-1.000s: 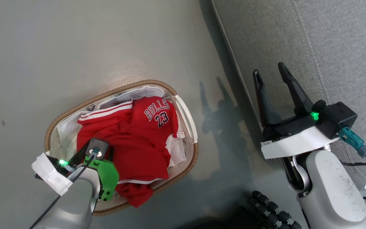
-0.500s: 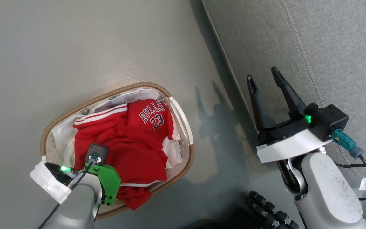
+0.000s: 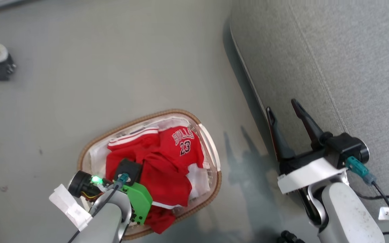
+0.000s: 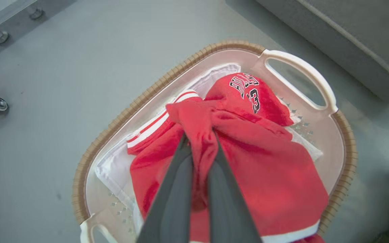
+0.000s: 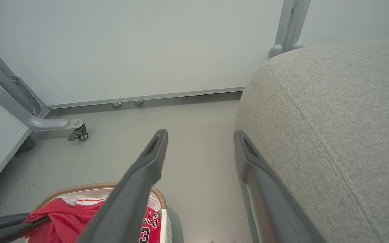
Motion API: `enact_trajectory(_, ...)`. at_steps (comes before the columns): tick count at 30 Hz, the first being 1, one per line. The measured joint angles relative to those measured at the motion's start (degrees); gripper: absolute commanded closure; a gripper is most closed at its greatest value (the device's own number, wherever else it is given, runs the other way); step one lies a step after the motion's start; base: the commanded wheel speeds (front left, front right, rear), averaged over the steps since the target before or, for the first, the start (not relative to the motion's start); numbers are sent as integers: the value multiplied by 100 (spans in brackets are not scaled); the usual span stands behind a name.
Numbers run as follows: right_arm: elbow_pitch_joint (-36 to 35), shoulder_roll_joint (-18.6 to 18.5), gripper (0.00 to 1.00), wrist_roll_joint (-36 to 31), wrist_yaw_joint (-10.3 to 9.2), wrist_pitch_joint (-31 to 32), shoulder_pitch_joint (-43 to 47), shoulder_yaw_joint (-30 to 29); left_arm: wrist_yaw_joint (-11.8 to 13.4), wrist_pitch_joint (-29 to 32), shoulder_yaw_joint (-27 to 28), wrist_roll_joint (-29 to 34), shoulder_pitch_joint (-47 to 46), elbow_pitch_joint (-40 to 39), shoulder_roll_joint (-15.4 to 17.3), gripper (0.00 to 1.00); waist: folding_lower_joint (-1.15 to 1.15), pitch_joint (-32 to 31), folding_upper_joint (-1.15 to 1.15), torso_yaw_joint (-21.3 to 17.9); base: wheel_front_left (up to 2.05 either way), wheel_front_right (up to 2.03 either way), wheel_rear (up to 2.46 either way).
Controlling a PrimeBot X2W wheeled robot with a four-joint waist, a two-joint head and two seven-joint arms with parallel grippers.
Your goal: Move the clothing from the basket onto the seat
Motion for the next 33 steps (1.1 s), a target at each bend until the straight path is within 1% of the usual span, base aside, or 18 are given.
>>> enact_trajectory(6,127,1,0,-193,0,0,357,-158,-92,0,-163,90,143,-647,107,100,0,-644,0,186,0,0,0)
enact_trajectory(12,232,-1,0,-335,0,0,754,-348,-193,0,-448,318,4,-1148,349,100,0,-1339,0,369,0,0,0)
enact_trajectory(17,279,-2,0,-459,0,0,1023,-416,-289,105,-677,355,-540,-1544,486,100,0,-1937,0,530,0,0,0)
enact_trajectory(24,271,-1,0,-575,0,0,1087,-299,-320,360,-1057,302,-1335,-2162,710,100,0,-2573,0,711,0,0,0)
enact_trajectory(26,259,-2,0,-576,0,0,1089,-256,-325,417,-1207,215,-1526,-2304,761,100,0,-2701,0,746,0,0,0)
enact_trajectory(29,243,0,0,-617,0,0,1089,-151,-326,456,-1377,64,-1940,-2452,929,100,0,-2863,0,788,0,0,0)
enact_trajectory(33,242,-1,0,-636,0,0,1078,-32,-326,455,-1522,-16,-2362,-2523,1079,100,-1,-2967,0,794,0,0,0)
